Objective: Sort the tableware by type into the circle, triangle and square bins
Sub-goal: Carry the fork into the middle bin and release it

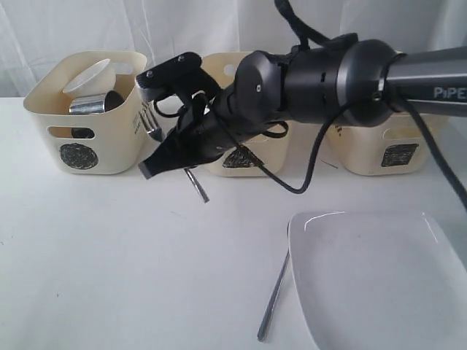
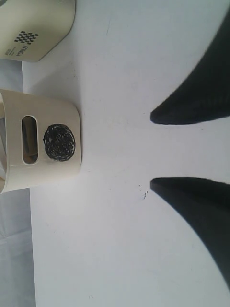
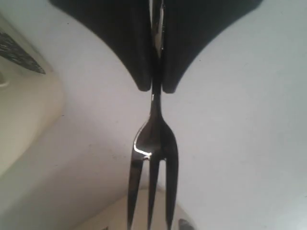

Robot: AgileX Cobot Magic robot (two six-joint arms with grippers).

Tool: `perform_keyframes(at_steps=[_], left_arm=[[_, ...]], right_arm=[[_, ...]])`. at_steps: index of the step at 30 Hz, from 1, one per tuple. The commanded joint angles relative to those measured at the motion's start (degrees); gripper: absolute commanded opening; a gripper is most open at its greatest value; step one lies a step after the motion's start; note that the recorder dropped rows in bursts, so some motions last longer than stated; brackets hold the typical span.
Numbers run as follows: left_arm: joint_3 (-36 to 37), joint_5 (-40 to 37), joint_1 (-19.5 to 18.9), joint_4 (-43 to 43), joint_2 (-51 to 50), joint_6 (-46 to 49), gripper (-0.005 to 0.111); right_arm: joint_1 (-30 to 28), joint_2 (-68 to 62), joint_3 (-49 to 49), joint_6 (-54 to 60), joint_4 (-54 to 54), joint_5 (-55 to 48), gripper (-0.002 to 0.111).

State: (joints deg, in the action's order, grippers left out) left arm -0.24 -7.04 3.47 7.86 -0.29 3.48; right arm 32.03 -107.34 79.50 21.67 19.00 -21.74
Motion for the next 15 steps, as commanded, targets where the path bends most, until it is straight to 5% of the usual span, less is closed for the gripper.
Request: perform_keyframes(at_steps=[1, 15], left_arm=[[0.24, -0.21, 0.07, 0.39, 0.29, -0.06, 0.042], [0.24, -0.21, 0.07, 0.39, 0.29, -0.06, 0.042]], right_arm=[[-2.2, 2.26, 0.45, -2.75, -3.02, 0.62, 0.0], [-10.94, 5.13, 0.45, -2.76, -7.32, 6.88, 0.0]])
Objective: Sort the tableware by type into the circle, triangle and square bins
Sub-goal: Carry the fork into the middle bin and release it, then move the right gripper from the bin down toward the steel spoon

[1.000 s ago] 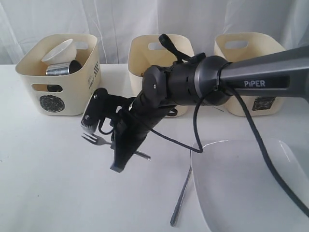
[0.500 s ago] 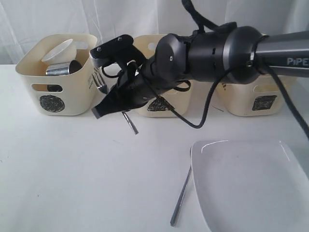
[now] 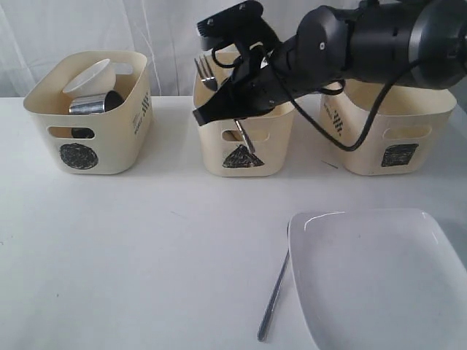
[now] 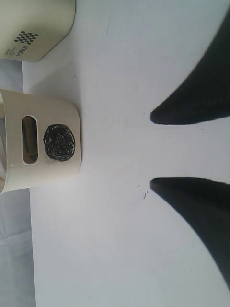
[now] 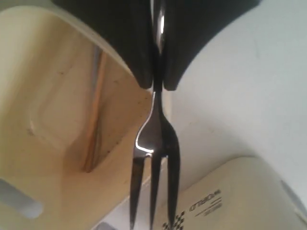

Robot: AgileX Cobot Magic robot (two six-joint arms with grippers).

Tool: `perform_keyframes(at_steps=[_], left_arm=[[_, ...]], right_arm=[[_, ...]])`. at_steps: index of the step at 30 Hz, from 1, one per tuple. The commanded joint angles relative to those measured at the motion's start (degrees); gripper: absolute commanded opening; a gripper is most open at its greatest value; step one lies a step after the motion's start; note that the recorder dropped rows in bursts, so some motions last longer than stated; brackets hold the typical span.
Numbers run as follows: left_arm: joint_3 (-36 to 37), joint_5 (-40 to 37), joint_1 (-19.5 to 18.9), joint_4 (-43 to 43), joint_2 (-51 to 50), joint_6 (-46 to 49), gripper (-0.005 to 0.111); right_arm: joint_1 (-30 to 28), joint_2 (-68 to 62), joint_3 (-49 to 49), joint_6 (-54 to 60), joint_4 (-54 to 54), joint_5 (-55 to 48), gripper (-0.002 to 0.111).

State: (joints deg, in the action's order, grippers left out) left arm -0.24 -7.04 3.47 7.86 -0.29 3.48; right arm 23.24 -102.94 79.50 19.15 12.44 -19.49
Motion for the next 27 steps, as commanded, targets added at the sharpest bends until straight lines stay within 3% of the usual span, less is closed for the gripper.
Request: perform_keyframes(at_steps=[1, 8, 27], left_arm=[[0.24, -0.21, 0.07, 0.39, 0.29, -0.06, 0.042], [0.24, -0.21, 0.07, 0.39, 0.29, -0.06, 0.042], [0.24, -0.21, 0.07, 0.39, 0.29, -0.06, 0.042]], right_arm=[[-2.44, 0.72, 0.45, -0.25, -0.76, 5.87, 0.0], [-3.69, 0.37, 1.42, -0.25, -0.76, 15.45, 0.0], [-7.11, -14.39, 15.66, 0.11, -0.56, 14.05, 0.0]])
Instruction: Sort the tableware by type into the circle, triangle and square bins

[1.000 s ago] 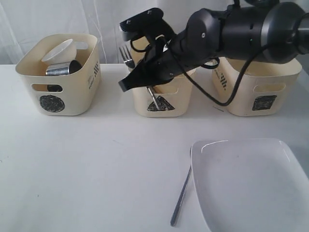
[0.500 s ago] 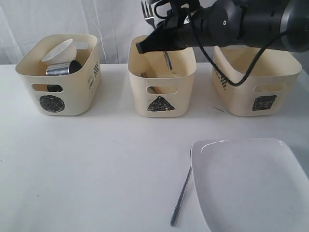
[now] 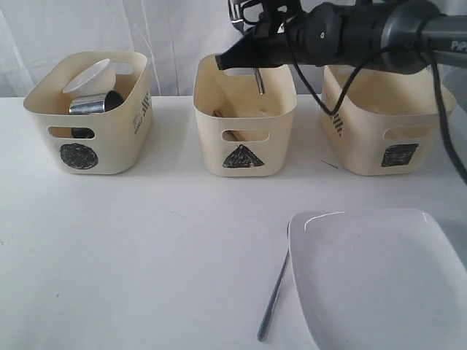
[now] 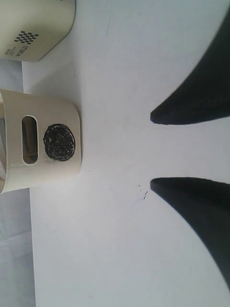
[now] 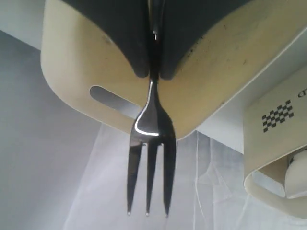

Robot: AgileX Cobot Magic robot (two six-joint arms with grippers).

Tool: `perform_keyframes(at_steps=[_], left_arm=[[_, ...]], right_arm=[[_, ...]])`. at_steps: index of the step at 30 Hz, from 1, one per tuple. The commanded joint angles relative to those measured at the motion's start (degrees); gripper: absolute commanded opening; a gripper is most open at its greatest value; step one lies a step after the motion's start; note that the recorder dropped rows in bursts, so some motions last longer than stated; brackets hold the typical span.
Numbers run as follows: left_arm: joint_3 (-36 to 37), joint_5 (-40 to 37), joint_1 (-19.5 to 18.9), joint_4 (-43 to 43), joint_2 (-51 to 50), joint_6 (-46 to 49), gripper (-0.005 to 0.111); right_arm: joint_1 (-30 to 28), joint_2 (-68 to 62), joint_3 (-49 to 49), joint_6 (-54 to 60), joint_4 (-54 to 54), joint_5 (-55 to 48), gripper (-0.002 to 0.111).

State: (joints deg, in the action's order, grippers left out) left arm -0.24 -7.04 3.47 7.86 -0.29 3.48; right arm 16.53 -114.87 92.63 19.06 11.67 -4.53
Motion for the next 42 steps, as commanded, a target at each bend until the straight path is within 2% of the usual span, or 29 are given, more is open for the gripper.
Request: perform_keyframes(at_steps=[1, 4, 9, 11, 21, 28, 31, 36, 40, 42], left_arm=[[0.24, -0.21, 0.07, 0.39, 0.29, -0.06, 0.042], [0.24, -0.21, 0.07, 0.39, 0.29, -0.06, 0.042], [0.24, -0.21, 0.07, 0.39, 0.29, -0.06, 0.042], [0.24, -0.21, 0.07, 0.39, 0.29, -0.06, 0.042], [0.24, -0.21, 0.07, 0.39, 0.29, -0.06, 0.042], [0.24, -0.21, 0.07, 0.39, 0.29, -0.06, 0.042], [0.24, -0.21, 0.07, 0.39, 0.29, -0.06, 0.042], [0.24, -0.21, 0.07, 0.39, 0.29, -0.06, 0.042], [0.24, -0.21, 0.07, 0.39, 0.29, -0.06, 0.042], [0.24, -0.21, 0.07, 0.39, 0.29, -0.06, 0.042]], right_arm=[[-0.4, -3.19, 3.12, 0.2, 0.21, -1.33, 0.0], [-0.46, -4.51, 4.1, 0.07, 0.46, -2.22, 0.005], [-0.55, -4.64, 4.1, -0.03, 0.46, -2.35, 0.029], [-0.55, -4.37, 4.1, -0.03, 0.46, -3.38, 0.034], [-0.31, -0.45, 2.79, -0.03, -0.25, -14.68, 0.035], [1.27, 9.46, -8.6, -4.26, -4.25, -19.23, 0.035], [3.62, 13.94, -15.16, -3.43, -4.25, -25.52, 0.035], [9.62, 16.29, -20.25, 12.35, -3.35, -50.68, 0.035], [12.72, 16.29, -21.41, 22.07, -3.49, -55.72, 0.035], [13.61, 16.29, -21.41, 22.77, -4.24, -56.62, 0.035]])
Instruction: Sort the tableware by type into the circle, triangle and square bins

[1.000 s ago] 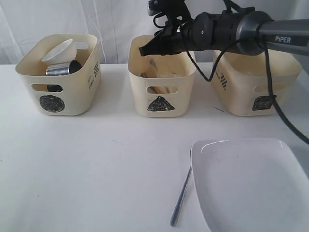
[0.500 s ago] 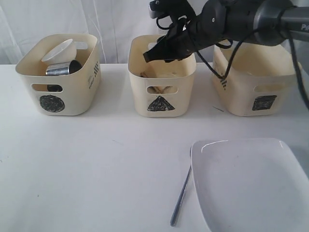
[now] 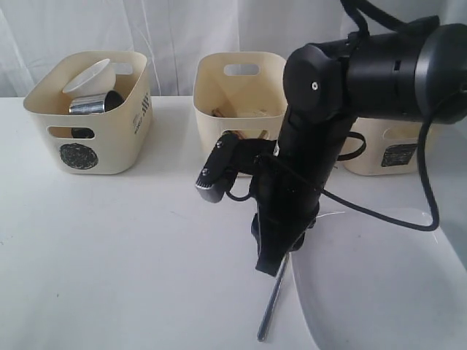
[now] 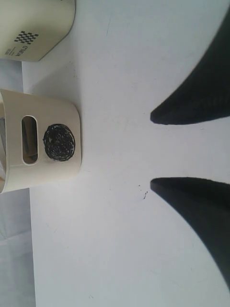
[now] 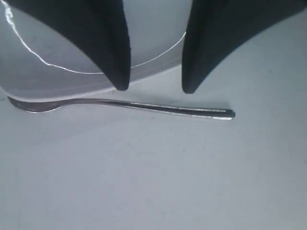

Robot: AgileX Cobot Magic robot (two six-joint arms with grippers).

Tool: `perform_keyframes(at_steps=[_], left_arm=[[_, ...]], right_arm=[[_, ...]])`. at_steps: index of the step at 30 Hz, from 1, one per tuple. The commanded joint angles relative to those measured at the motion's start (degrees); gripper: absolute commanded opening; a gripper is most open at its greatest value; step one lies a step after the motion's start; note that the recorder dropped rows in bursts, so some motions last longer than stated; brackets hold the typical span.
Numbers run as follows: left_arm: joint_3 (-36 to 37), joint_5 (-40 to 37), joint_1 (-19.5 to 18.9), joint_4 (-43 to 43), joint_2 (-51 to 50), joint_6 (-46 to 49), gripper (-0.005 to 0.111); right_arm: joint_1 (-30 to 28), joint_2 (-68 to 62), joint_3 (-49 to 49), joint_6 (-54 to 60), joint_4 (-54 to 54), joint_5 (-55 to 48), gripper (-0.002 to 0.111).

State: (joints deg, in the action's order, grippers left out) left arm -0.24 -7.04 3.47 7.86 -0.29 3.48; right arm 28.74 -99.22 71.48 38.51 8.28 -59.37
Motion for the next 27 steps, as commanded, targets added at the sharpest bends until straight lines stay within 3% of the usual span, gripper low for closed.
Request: perform_keyframes(at_steps=[1, 8, 15, 27], left_arm=[[0.24, -0.21, 0.07, 0.39, 0.29, -0.06, 0.042], [0.24, -0.21, 0.07, 0.39, 0.29, -0.06, 0.042], [0.24, -0.21, 0.07, 0.39, 0.29, -0.06, 0.042], [0.24, -0.21, 0.07, 0.39, 0.29, -0.06, 0.042]], right_arm=[[1.78, 0.64, -0.26, 3.81, -1.44, -1.54, 0.035], [2.81, -1.06, -0.36, 11.81, -2.55, -1.65, 0.035], [3.76, -3.92, -1.4, 23.55, -3.24, -2.56, 0.049], [3.89, -8.34, -2.93, 32.38, -2.63, -1.11, 0.05]])
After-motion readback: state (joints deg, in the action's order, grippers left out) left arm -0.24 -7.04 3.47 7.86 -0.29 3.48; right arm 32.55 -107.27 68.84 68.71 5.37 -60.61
